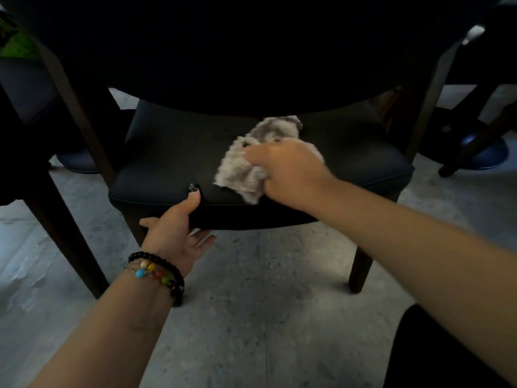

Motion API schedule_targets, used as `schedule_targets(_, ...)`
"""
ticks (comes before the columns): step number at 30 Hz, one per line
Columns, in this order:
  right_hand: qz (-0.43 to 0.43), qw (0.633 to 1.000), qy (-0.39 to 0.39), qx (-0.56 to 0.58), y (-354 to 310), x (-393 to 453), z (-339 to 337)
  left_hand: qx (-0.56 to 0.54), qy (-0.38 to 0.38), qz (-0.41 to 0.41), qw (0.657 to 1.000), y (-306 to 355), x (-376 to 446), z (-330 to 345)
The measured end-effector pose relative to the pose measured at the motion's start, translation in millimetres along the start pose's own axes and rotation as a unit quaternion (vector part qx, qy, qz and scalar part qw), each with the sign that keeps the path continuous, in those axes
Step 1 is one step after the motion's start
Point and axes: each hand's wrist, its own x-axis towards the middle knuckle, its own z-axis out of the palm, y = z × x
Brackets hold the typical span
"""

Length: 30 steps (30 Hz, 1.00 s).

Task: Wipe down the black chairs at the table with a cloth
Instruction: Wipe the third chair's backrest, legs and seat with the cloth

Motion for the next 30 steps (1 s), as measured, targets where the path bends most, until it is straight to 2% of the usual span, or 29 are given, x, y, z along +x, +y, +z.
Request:
schedule_targets(2,0.023,0.999,-0.017,0.017,39,-26,-20,-0.005,0.003,0.011,1.0,-1,-1,-1)
schedule_targets(6,0.166,0.985,-0.028,-0.026,91,-52,-38,-0.009,0.005,0.02,1.0,-3,-6,3)
schedule_targets(8,0.172,0.985,-0.024,0.011,94,-50,-38,-0.015,0.005,0.014,1.0,-3,-6,4)
schedule_targets(10,0.188,0.979,-0.053,0.061,97,-46,-38,-0.017,0.002,0.007,1.0,-2,-5,3)
schedule_targets(12,0.2,0.976,-0.073,0.052,103,-43,-36,-0.016,0.006,0.007,1.0,-2,-4,2)
schedule_targets(14,0.194,0.98,-0.049,0.019,109,-44,-29,-0.016,0.012,0.008,1.0,-2,-4,2)
schedule_targets(17,0.202,0.979,0.03,0.009,116,-44,-25,-0.015,0.01,0.003,1.0,-1,-4,4)
schedule_targets(19,0.246,0.967,0.065,-0.005,115,-39,-21,-0.011,0.004,0.001,1.0,-2,-5,5)
schedule_targets(22,0.368,0.922,0.117,-0.014,104,-22,-22,-0.012,0.015,0.006,1.0,-3,-8,6)
schedule_targets(23,0.385,0.914,0.128,-0.016,97,-17,-24,-0.017,0.019,0.005,1.0,-4,-9,7)
schedule_targets(25,0.354,0.925,0.133,-0.029,71,-11,-23,-0.022,0.027,0.004,0.999,-3,-8,9)
schedule_targets(30,0.151,0.979,0.132,-0.032,-54,2,30,0.005,0.034,-0.004,0.999,-1,-2,9)
